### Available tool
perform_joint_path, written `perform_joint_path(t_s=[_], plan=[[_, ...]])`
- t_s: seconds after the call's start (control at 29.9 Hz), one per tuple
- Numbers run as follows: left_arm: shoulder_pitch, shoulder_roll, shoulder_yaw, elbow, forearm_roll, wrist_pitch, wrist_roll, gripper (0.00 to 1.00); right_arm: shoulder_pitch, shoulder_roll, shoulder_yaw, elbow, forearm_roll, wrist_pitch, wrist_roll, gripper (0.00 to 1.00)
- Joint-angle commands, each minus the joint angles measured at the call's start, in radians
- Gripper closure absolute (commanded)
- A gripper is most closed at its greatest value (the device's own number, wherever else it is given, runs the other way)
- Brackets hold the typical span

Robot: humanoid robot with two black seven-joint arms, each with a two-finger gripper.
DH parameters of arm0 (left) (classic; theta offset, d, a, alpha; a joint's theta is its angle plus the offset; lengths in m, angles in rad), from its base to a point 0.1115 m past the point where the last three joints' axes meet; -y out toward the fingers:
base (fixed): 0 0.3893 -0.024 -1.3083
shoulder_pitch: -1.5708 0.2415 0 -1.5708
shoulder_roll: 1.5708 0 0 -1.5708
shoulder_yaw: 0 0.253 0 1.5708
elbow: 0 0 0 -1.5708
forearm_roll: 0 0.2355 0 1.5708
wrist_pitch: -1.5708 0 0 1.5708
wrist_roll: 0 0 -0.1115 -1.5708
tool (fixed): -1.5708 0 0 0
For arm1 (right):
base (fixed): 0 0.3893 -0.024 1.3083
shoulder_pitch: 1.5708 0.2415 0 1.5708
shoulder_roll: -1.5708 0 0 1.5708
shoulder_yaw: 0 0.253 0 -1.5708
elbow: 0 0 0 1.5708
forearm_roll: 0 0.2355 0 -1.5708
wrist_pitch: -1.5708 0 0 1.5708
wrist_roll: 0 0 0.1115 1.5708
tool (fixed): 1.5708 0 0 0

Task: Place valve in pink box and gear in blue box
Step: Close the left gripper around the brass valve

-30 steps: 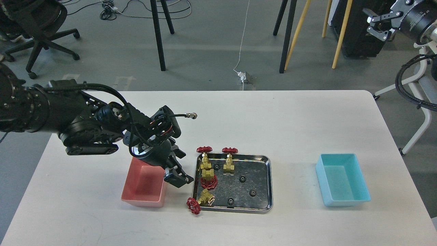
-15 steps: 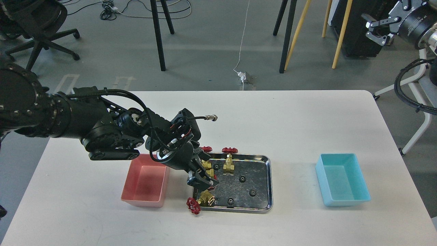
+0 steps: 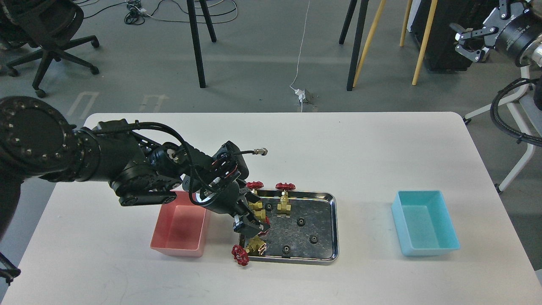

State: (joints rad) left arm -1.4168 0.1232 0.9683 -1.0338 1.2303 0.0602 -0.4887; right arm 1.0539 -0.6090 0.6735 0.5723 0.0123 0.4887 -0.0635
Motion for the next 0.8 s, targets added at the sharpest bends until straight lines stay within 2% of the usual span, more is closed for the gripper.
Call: perform_joint_path(t_s=[0.0,0.3,0.77], plan=[[0.01,0.0,0.0,0.005,0.0,0.003,0.0,0.24,0.0,0.0,0.0,0.0,0.0,0.0,0.001,0.01],[0.039,-0.002,0.0,0.035,0.001,0.004,0.0,0.32,-0.012,-0.003,0.001,0.0,0.0,0.0,0.001,0.01],[0.041,0.001,0.0,0.034,0.009,0.026,0.0,0.61,-0.014,-0.008,0.001,0.001,0.0,0.0,0.001,0.01]])
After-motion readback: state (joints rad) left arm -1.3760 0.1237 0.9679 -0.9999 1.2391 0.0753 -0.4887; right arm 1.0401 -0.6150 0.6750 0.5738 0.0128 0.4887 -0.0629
